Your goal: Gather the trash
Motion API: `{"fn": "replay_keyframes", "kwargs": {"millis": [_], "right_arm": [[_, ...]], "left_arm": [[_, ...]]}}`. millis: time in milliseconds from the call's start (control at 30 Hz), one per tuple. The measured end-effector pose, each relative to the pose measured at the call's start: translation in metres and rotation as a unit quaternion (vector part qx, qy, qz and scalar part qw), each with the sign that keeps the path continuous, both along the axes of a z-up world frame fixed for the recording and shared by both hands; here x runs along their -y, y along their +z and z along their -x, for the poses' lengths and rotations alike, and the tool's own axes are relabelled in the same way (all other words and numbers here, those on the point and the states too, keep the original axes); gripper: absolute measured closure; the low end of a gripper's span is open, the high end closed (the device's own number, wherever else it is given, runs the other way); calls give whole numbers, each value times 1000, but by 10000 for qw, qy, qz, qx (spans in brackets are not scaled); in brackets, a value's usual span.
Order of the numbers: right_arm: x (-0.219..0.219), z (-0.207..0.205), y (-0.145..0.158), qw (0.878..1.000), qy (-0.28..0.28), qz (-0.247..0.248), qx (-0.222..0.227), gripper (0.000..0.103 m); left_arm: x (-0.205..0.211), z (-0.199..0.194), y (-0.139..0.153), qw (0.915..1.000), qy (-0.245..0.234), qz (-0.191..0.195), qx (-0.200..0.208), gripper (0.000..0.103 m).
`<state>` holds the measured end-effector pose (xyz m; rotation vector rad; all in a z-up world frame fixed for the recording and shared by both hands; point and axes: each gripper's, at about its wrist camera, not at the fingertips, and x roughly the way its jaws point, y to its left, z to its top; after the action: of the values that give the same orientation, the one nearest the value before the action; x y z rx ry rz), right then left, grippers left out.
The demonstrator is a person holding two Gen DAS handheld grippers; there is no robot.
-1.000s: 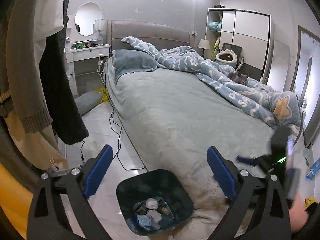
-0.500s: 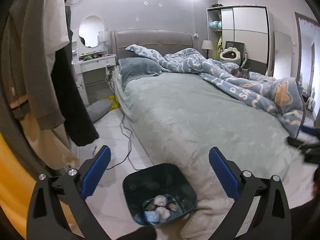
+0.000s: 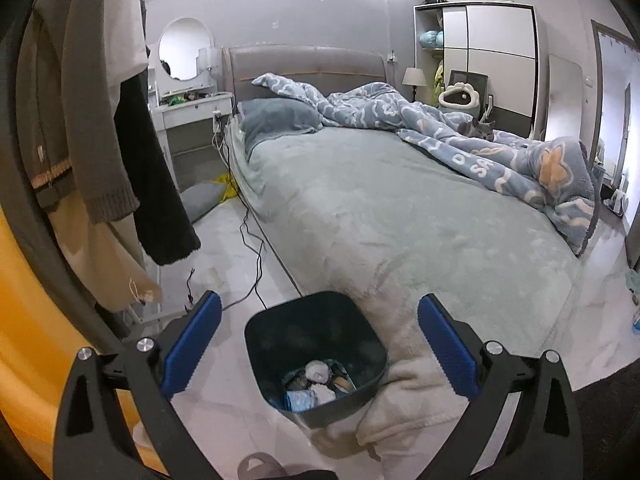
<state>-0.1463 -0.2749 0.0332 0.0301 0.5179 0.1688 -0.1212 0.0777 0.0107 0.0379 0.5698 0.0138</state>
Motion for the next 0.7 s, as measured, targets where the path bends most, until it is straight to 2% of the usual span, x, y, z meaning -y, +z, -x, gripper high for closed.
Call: {"fn": "replay_keyframes", "kwargs": {"millis": [300, 700], "right_arm": [[-14, 7, -1, 9994, 301, 186, -60, 3], [-21, 11, -2, 9988, 410, 258, -58, 3]], "left_arm": [[13, 13, -4, 9997, 13, -242, 5, 3], [12, 14, -4, 9998, 1, -167, 54, 3]]}}
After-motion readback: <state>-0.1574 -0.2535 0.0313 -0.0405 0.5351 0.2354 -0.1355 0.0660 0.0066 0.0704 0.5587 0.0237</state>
